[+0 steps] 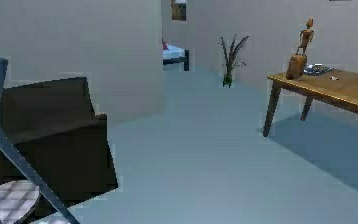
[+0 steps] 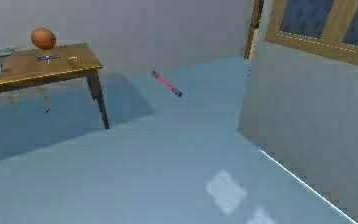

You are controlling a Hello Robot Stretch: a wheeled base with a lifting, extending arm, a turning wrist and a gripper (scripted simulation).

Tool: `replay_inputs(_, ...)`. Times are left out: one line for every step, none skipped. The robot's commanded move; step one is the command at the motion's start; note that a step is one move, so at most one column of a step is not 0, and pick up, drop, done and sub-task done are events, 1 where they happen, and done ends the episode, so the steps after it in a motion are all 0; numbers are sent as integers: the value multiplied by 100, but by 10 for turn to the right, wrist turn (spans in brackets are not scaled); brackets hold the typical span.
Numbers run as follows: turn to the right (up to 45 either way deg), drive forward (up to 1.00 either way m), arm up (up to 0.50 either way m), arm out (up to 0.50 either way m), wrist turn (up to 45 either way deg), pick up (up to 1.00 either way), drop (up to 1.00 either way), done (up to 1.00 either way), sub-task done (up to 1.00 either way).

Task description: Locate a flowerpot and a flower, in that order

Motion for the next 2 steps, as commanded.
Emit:
replay_inputs(450, 0, 0, 0, 0, 0, 0, 0, 0)
replay_inputs(420, 0, 0, 0, 0, 0, 0, 0, 0)
